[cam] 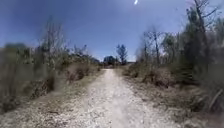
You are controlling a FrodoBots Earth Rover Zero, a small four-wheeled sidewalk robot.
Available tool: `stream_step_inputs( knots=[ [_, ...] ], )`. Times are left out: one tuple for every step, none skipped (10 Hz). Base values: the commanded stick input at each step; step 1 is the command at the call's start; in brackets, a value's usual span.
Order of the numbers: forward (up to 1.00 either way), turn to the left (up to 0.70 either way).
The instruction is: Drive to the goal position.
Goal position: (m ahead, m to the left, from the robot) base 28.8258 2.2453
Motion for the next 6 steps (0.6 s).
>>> stream_step_inputs(
  knots=[
    [0.50, 0.17],
    [0.50, 0.44],
    [0.50, 0.44],
    [0.50, 0.18],
    [0.50, 0.00],
    [0.50, 0.00]
  ],
)
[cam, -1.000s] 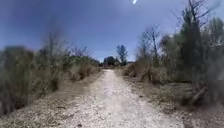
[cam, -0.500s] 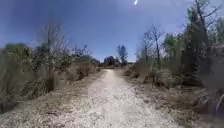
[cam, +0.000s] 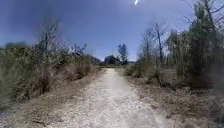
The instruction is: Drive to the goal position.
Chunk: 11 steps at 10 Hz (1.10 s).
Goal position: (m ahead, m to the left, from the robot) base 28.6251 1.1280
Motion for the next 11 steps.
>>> stream_step_inputs(
  knots=[
    [0.50, 0.00],
    [0.50, 0.00],
    [0.50, 0.00],
    [0.50, 0.00],
    [0.50, 0.00],
    [0.50, 0.00],
    [0.50, 0.00],
    [0.50, 0.00],
    [0.50, 0.00],
    [0.50, 0.00],
    [0.50, 0.00]
  ],
)
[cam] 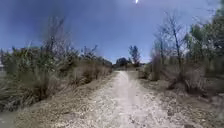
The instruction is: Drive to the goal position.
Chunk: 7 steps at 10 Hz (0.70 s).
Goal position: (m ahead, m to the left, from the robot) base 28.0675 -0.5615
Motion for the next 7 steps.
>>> stream_step_inputs(
  knots=[
    [0.50, 0.00],
    [0.50, 0.00],
    [0.50, 0.00],
    [0.50, 0.00],
    [0.50, 0.00],
    [0.50, 0.00],
    [0.50, 0.00]
  ],
)
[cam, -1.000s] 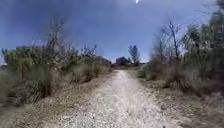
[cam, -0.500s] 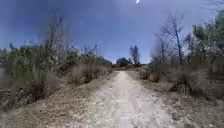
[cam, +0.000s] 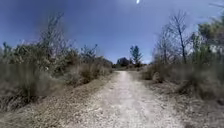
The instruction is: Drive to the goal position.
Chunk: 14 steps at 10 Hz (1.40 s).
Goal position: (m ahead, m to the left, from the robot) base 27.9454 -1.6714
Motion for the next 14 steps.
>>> stream_step_inputs(
  knots=[
    [0.50, 0.00],
    [0.50, 0.00],
    [0.50, 0.00],
    [0.50, 0.00],
    [0.50, 0.00],
    [0.50, 0.00],
    [0.50, 0.00],
    [0.50, 0.00],
    [0.50, 0.00],
    [0.50, 0.00],
    [0.50, 0.00],
    [0.50, -0.39],
    [0.50, -0.24],
    [0.50, 0.00]
  ],
)
